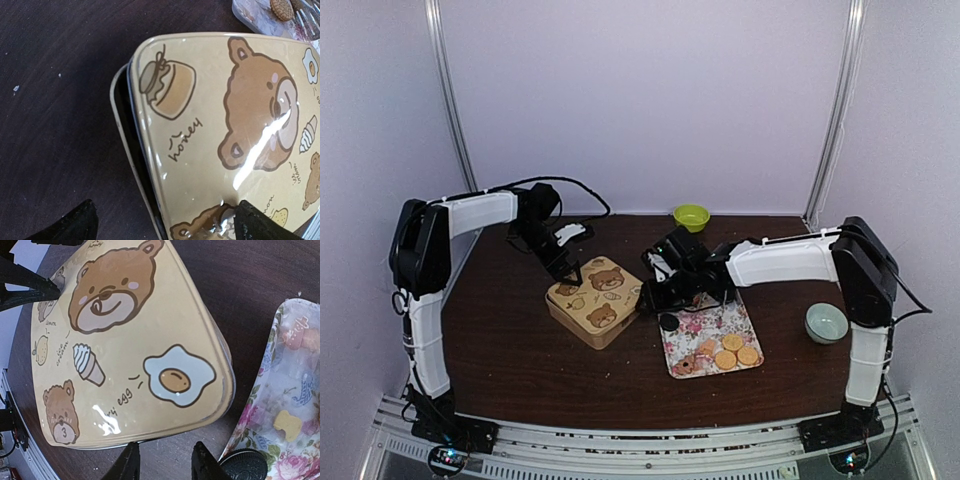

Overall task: Pack the cookies
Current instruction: Adjust the box lid on the packing box.

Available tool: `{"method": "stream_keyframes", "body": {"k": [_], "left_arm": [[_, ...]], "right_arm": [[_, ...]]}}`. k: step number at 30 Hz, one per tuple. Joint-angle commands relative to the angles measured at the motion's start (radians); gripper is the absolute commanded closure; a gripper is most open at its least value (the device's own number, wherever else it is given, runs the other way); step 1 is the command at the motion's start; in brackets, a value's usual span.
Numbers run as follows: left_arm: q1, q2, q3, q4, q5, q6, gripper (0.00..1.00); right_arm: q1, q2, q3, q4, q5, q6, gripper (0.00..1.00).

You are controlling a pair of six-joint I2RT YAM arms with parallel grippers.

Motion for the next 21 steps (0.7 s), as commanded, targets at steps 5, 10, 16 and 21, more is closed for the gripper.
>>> {"method": "stream_keyframes", "body": {"k": [5,10,16,21], "left_arm": [[-0.006,0.003,-0.022,0.032,-0.009,0.019,0.02],[-0.005,-0.001,-0.027,0.030,-0.010,0.026,0.02],[-0.006,-0.003,-0.040,0.022,-0.001,0.037,0.02],[-0.006,-0.030,-0.076,0.021,0.008,0.043,0.02]], "right_arm": [[0.001,0.085,0.114,-0.040,0.036,-0.027,0.67],[0.002,0.104,0.152,-0.047,0.034,-0.031,0.68],[0.003,0.084,0.138,-0.053,0.025,-0.039,0.69],[-0.004,0.024,0.121,-0.063,-0.004,-0.054,0.68]]}}
